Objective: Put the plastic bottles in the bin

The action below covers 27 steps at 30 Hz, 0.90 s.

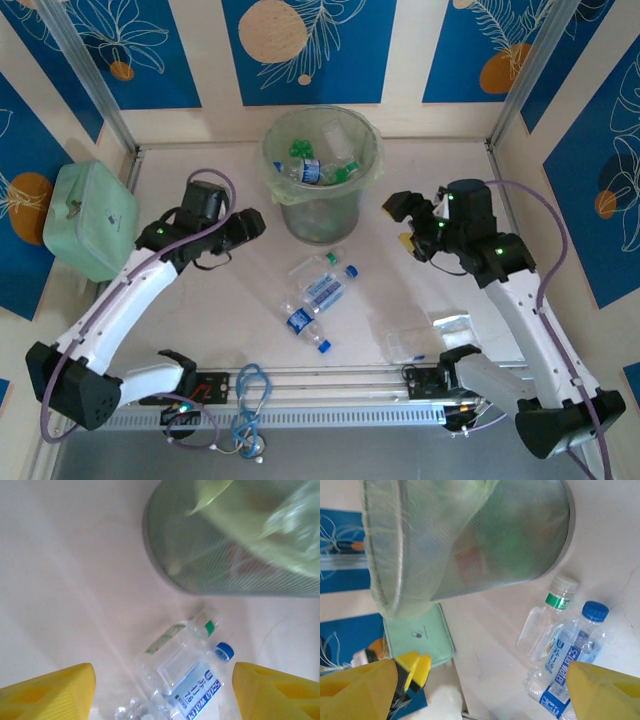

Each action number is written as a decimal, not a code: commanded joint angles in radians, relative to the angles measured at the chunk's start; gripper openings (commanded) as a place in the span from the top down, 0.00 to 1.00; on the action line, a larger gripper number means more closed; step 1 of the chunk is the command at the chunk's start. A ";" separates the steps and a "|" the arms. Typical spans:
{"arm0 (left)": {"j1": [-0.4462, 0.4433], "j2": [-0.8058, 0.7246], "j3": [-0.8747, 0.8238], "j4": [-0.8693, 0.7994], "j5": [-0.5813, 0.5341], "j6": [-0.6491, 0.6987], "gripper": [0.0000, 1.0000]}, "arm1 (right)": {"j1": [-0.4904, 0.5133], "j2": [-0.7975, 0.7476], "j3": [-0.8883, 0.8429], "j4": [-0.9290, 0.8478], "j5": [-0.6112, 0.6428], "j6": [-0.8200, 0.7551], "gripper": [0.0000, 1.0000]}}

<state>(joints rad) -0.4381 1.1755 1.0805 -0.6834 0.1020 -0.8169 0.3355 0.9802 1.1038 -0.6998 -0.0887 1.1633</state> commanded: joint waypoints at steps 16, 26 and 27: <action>-0.157 0.173 -0.127 0.127 0.142 0.035 0.24 | 0.174 0.130 -0.128 -0.031 0.141 0.074 0.16; -0.168 0.098 -0.187 -0.047 0.182 -0.077 0.22 | 0.178 0.180 -0.138 -0.027 0.130 0.088 0.17; -0.172 0.099 -0.186 -0.059 0.190 -0.090 0.22 | 0.178 0.183 -0.136 -0.028 0.130 0.087 0.17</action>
<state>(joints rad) -0.5991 1.2999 0.8978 -0.6647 0.2569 -0.8589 0.5049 1.1564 0.9573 -0.7044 0.0311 1.2388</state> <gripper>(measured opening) 0.780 0.834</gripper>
